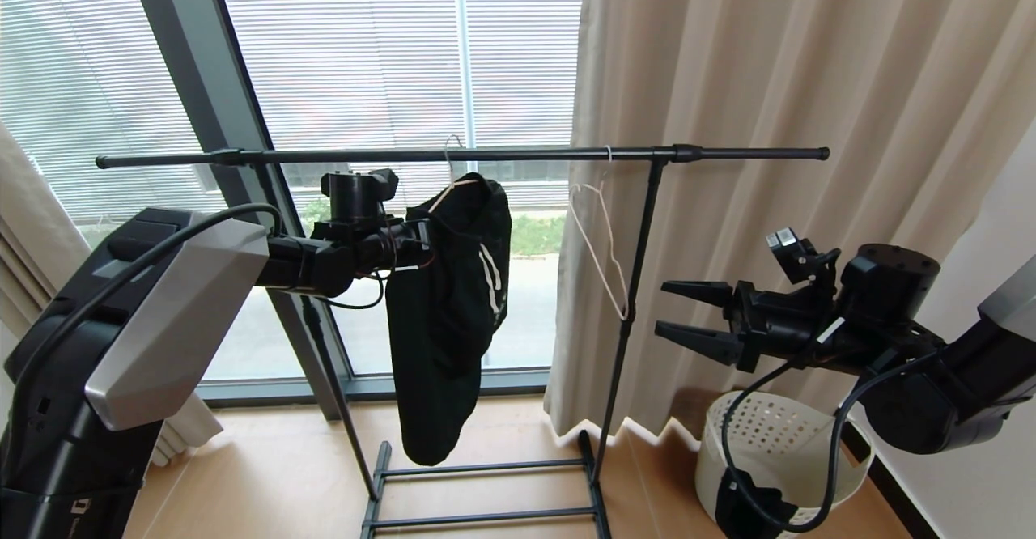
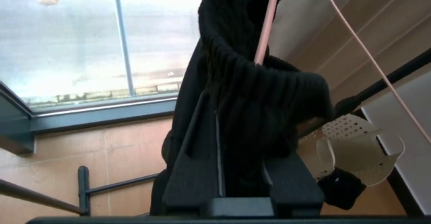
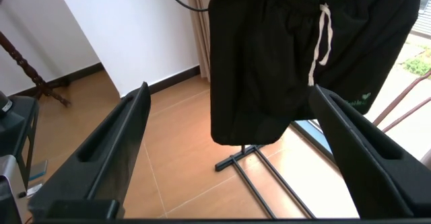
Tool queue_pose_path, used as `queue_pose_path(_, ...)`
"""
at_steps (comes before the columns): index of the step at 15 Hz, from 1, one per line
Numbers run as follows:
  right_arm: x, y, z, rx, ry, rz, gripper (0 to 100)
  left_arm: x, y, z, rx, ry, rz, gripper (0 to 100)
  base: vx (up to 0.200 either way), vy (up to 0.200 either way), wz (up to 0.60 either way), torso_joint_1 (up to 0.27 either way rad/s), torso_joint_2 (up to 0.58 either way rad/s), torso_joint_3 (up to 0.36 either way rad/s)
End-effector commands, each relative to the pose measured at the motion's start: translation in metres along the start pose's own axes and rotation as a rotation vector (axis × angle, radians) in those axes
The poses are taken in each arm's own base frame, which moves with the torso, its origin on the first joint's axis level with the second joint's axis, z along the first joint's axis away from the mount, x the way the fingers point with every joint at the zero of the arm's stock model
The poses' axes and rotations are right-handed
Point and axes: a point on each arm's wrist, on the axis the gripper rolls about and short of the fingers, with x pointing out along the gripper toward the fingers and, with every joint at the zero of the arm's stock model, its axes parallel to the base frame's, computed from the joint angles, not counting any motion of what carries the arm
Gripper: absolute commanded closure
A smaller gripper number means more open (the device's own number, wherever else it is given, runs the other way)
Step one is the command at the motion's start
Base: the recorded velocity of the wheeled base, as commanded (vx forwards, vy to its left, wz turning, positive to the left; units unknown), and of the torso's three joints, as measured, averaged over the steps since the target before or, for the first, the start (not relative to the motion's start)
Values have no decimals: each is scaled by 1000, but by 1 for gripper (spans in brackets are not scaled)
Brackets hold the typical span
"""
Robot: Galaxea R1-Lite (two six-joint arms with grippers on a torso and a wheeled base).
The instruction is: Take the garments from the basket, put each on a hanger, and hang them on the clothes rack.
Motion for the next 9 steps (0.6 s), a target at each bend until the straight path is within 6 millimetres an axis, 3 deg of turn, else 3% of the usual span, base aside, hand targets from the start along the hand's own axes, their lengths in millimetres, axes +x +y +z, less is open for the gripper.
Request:
queue_pose_path(1, 0, -1, -1, 1, 2, 1, 0, 2, 0, -5, -1, 10, 1, 100, 0, 0, 0, 0, 0, 0)
queue_pose_path(3, 0, -1, -1, 1, 2, 1, 0, 3, 0, -6, -1, 14, 2, 100, 0, 0, 0, 0, 0, 0)
queue_pose_path(4, 0, -1, -1, 1, 2, 1, 0, 3, 0, -6, -1, 14, 2, 0, 0, 0, 0, 0, 0, 0)
queue_pose_path(6, 0, -1, -1, 1, 2, 1, 0, 1, 1, -6, -12, 13, 24, 0, 0, 0, 0, 0, 0, 0)
queue_pose_path(8, 1, -1, 0, 0, 0, 1, 0, -22, -6, 4, -29, 26, 16, 0, 0, 0, 0, 0, 0, 0)
queue_pose_path(9, 1, -1, 0, 0, 0, 1, 0, -23, -6, 4, -27, 27, 16, 0, 0, 0, 0, 0, 0, 0)
